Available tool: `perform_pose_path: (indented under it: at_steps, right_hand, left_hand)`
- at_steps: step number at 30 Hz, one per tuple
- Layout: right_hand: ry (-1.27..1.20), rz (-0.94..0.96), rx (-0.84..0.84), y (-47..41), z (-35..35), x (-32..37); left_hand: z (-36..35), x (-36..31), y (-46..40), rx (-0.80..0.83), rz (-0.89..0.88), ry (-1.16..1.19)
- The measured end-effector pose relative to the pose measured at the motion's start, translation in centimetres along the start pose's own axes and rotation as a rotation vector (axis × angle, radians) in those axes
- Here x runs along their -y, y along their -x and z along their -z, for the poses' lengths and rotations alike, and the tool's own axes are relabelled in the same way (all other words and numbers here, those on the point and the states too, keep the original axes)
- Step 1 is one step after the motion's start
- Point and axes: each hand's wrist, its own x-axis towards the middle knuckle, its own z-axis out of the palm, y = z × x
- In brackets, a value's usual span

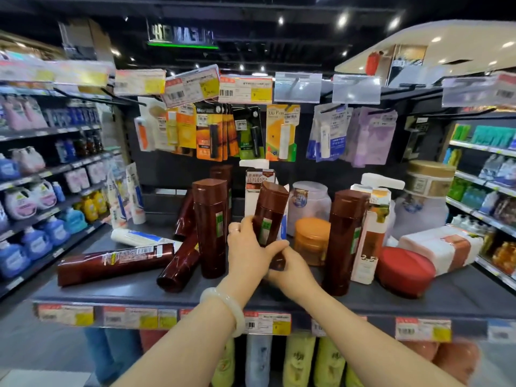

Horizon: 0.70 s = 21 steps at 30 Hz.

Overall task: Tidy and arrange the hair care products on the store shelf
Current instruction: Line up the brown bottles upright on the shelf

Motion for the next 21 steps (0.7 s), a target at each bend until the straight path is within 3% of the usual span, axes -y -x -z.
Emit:
perform_pose_path:
  at_steps: [7,17,19,21]
  right_hand:
    - [0.064,-0.034,0.026,-1.3,-0.5,-0.3]
    - [0.095,0.028,0.107,-1.2,-1.2,-0.5]
    - [0.1,0.032,0.084,-1.1,-1.3,-0.8]
    - [0.105,0.034,0.079,-1.0,-1.5,-0.9]
  left_hand:
    - [0.7,2.0,0.6,0.09,0.032,0.058]
    - [1.2,4.0,2.3,0.081,0.035,0.099]
    - [1.6,4.3,3.1,0.001,0.024,0.072]
    - [2.6,4.7,3.6,-0.21,-0.027,0.073]
